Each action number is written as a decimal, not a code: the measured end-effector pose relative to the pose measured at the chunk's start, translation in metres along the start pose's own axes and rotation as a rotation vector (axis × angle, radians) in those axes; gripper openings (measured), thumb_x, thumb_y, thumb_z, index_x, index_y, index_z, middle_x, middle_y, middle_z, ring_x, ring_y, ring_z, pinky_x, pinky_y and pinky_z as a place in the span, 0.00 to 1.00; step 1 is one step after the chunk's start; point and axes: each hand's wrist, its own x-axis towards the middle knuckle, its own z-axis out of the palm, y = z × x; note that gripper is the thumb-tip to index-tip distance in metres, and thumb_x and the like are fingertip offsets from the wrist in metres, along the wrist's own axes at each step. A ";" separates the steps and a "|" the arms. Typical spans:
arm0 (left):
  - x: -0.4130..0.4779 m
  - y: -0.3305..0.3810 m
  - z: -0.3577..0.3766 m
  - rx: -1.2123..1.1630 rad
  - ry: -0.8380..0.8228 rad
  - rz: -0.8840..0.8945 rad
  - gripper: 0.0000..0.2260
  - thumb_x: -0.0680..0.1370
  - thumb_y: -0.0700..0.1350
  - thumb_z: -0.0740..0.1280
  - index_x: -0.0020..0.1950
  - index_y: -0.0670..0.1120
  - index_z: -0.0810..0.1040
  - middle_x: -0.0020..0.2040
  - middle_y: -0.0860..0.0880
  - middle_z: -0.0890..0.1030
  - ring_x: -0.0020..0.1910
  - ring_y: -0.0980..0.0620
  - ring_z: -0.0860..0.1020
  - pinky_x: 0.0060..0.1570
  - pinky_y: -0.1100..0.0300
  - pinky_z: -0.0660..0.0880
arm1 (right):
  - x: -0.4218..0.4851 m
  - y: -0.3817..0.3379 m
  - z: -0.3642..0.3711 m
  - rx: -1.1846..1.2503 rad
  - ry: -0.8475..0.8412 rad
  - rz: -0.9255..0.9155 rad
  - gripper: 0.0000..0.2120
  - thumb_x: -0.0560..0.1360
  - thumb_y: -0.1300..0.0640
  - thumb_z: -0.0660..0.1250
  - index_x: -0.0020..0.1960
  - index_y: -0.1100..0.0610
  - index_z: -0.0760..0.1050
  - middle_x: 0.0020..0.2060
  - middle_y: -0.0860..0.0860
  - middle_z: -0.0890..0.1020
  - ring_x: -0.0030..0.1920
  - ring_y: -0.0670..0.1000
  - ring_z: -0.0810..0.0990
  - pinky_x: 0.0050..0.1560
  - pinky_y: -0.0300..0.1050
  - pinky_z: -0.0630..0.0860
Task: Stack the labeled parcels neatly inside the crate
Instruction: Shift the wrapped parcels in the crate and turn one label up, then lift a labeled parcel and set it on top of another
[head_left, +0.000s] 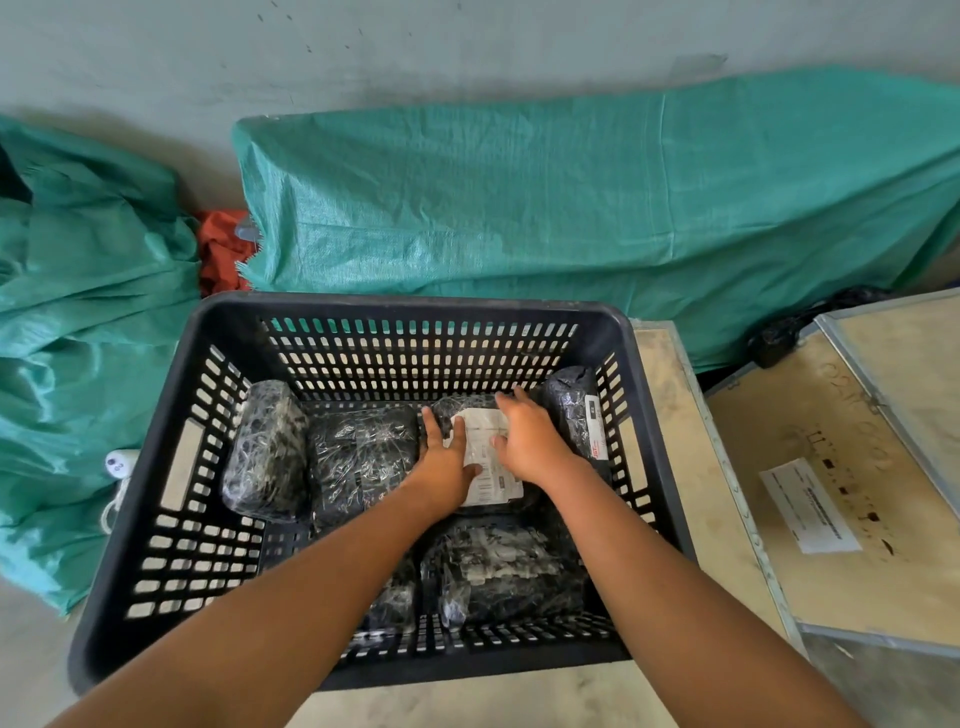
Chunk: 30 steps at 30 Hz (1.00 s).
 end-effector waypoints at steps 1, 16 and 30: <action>-0.001 0.000 0.001 0.026 0.008 0.017 0.36 0.85 0.50 0.59 0.82 0.45 0.36 0.75 0.36 0.23 0.79 0.32 0.52 0.75 0.41 0.59 | -0.004 -0.001 -0.007 0.063 0.052 -0.020 0.32 0.81 0.62 0.68 0.82 0.59 0.60 0.82 0.60 0.56 0.81 0.61 0.56 0.78 0.52 0.58; 0.002 -0.011 0.006 0.330 0.028 0.237 0.41 0.80 0.57 0.66 0.83 0.48 0.43 0.80 0.43 0.33 0.78 0.39 0.33 0.77 0.44 0.41 | -0.063 0.028 -0.049 -0.019 0.175 0.037 0.42 0.78 0.49 0.73 0.83 0.44 0.52 0.82 0.60 0.53 0.80 0.61 0.59 0.76 0.56 0.62; -0.003 -0.007 -0.015 0.155 -0.017 0.303 0.34 0.82 0.59 0.62 0.83 0.56 0.48 0.83 0.47 0.42 0.80 0.36 0.39 0.77 0.39 0.50 | -0.036 0.025 -0.049 0.190 0.246 0.055 0.25 0.81 0.53 0.68 0.76 0.47 0.69 0.66 0.56 0.80 0.61 0.58 0.80 0.63 0.47 0.75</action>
